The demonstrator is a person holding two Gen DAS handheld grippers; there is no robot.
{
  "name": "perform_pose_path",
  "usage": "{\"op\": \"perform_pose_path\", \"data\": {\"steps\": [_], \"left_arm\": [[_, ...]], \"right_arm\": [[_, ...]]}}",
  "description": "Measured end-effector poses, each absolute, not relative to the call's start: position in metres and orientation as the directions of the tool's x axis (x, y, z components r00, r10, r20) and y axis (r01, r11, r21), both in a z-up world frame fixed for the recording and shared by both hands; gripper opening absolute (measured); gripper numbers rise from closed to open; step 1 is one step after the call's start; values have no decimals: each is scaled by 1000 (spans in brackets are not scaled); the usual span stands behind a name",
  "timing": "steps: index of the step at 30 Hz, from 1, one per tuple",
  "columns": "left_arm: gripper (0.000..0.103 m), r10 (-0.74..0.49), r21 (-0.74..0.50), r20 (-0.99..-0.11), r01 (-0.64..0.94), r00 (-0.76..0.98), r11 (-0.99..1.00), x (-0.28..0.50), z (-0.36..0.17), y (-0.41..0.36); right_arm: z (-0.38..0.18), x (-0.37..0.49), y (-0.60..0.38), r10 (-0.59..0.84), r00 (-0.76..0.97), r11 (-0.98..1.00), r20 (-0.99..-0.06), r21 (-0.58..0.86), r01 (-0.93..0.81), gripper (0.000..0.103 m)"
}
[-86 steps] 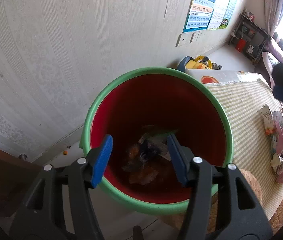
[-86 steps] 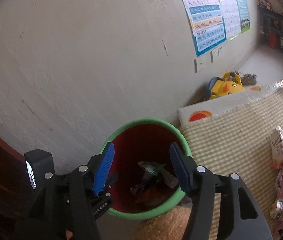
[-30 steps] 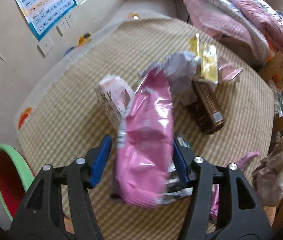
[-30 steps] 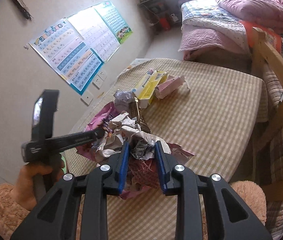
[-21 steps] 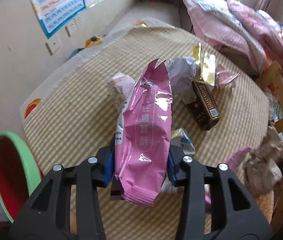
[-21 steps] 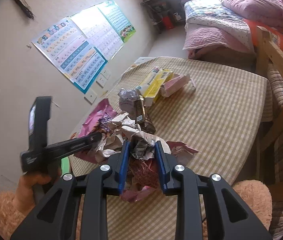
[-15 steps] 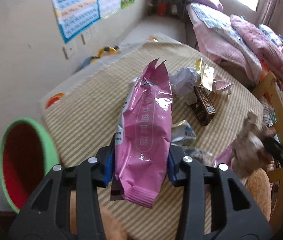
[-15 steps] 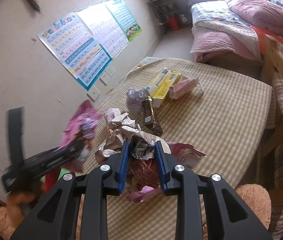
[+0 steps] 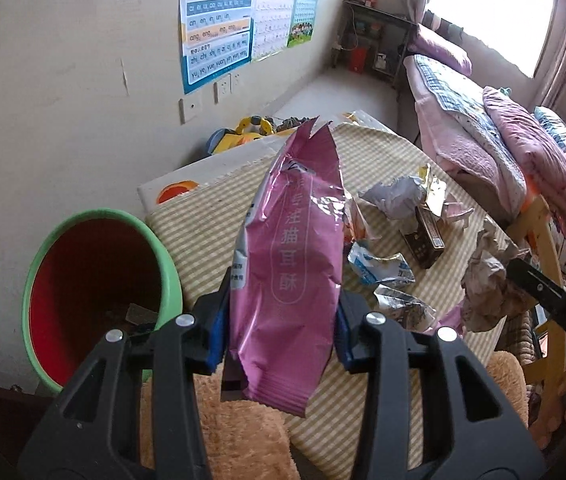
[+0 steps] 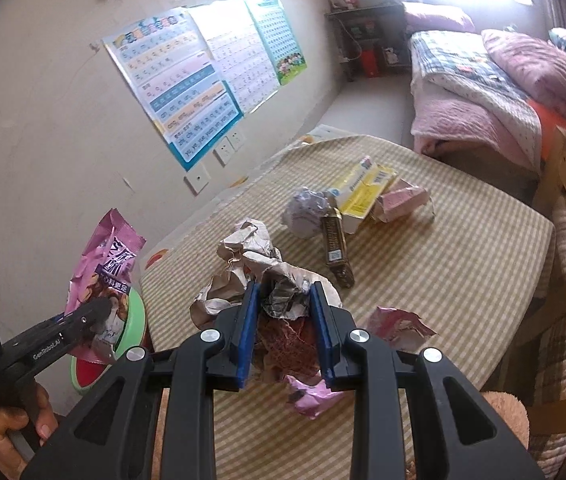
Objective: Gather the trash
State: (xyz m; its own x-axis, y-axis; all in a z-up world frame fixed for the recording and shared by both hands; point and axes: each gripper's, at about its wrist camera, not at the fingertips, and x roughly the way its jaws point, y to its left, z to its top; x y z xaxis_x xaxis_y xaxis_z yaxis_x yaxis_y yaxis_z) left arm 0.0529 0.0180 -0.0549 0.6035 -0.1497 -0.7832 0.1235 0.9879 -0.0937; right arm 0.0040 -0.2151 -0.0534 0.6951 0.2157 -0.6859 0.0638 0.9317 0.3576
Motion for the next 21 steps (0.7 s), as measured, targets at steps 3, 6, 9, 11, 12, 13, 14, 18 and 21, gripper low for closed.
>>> {"op": "perform_pose_path", "data": {"steps": [3,6,9,11,12,13,14,18,21], "left_arm": [[40,-153,-99,-776,122,612,988,50,-53,23],[40,-156,-105,-772,119,616,987,48,-52,27],[41,-150,-96,-765,119,626,988,46,-51,29],[41,-151,-97,-762,121,630,988,45,-50,30],[40,-152,-97,-760,120,632,988,45,-50,30],[41,-151,-96,-758,120,634,988,44,-49,31],[41,-151,-96,-756,121,637,988,44,-48,32],[41,-151,-88,-747,129,648,988,43,-45,32],[40,-147,-77,-741,134,655,988,42,-42,32]], "right_arm": [[-51,4,-211,213,697,935,-685,350,58,25],[-50,2,-210,206,700,936,-684,346,62,25],[-48,-1,-210,193,704,940,-683,334,67,25],[-45,-3,-210,187,708,940,-681,333,72,25],[-43,-5,-210,184,711,940,-679,332,73,25],[-42,-5,-210,181,714,941,-677,329,73,25],[-40,-5,-210,179,716,942,-675,327,72,25],[-35,-6,-208,173,726,946,-666,318,66,25],[-35,-5,-206,178,723,945,-667,320,62,25]]}}
